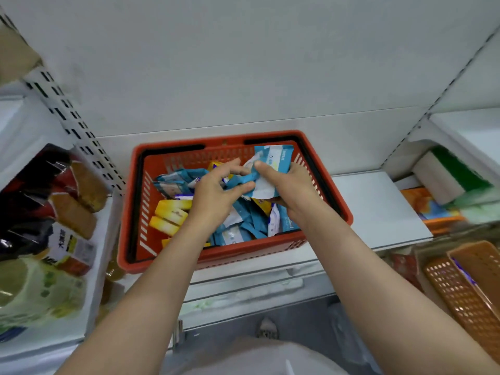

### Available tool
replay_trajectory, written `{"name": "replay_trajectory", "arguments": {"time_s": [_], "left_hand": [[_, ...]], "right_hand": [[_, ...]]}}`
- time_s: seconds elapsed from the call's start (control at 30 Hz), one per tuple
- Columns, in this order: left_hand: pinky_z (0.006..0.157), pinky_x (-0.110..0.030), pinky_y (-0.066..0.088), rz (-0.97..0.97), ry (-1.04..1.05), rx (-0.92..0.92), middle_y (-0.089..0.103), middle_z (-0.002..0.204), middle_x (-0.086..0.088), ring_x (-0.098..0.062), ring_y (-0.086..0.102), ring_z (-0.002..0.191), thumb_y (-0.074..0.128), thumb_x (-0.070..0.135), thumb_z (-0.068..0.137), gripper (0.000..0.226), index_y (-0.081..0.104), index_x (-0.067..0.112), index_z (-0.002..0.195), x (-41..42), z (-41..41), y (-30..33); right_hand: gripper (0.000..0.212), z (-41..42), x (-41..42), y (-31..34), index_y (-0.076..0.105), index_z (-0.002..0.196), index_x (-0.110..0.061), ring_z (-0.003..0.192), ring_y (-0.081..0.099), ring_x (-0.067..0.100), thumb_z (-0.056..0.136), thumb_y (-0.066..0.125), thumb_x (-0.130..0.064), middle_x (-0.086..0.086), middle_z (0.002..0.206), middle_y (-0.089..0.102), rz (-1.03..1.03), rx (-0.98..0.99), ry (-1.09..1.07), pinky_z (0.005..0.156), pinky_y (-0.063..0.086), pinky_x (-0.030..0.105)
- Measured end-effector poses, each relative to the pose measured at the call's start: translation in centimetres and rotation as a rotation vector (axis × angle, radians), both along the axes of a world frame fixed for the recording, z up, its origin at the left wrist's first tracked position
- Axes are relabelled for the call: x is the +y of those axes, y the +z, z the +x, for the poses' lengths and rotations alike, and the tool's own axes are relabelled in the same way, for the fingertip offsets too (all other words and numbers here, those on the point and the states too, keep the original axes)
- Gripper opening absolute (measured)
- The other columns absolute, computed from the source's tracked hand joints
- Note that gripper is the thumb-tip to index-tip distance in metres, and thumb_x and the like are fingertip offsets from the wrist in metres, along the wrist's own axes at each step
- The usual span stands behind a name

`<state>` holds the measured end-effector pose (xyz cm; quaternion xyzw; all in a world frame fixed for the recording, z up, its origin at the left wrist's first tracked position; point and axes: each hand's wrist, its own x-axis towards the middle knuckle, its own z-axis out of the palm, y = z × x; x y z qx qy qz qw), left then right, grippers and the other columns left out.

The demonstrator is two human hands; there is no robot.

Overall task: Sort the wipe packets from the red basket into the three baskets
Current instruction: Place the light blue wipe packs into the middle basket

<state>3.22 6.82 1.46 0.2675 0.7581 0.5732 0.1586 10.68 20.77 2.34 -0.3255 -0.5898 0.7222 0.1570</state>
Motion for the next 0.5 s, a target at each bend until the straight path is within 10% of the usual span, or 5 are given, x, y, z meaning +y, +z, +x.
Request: {"name": "replay_trajectory", "arguments": {"time_s": [0.13, 0.27, 0.5], "left_hand": [[0.107, -0.023, 0.036, 0.031, -0.179, -0.157, 0.045, 0.15, 0.01, -0.003, 0.039, 0.138, 0.072, 0.047, 0.079, 0.035, 0.068, 0.038, 0.113, -0.9, 0.6, 0.0], [0.088, -0.043, 0.058, 0.242, -0.05, -0.531, 0.074, 0.109, -0.008, -0.024, 0.072, 0.1, 0.069, 0.026, 0.092, 0.037, 0.06, 0.024, 0.127, 0.4, 2.0, -1.1], [0.067, -0.027, 0.056, 0.152, -0.129, -0.529, 0.072, 0.096, -0.003, -0.01, 0.071, 0.076, 0.071, 0.006, 0.088, 0.033, 0.06, 0.015, 0.119, 3.5, 5.4, -1.2]], "right_hand": [[0.033, 1.9, -1.3, -0.2, 0.065, 0.116, -0.005, 0.09, 0.074, 0.026, 0.085, 0.075, -0.009, 0.013, 0.104, 0.075, -0.051, 0.048, -0.124, 0.078, 0.061, 0.04], [0.034, 5.1, -1.1, -0.3, 0.064, 0.112, -0.01, 0.096, 0.073, 0.026, 0.081, 0.077, -0.005, 0.01, 0.108, 0.074, 0.022, 0.069, -0.254, 0.085, 0.059, 0.046], [0.026, 13.6, 0.7, -0.6, 0.062, 0.112, -0.009, 0.097, 0.072, 0.026, 0.088, 0.071, -0.007, 0.008, 0.109, 0.073, 0.034, 0.075, -0.48, 0.089, 0.058, 0.047]]}}
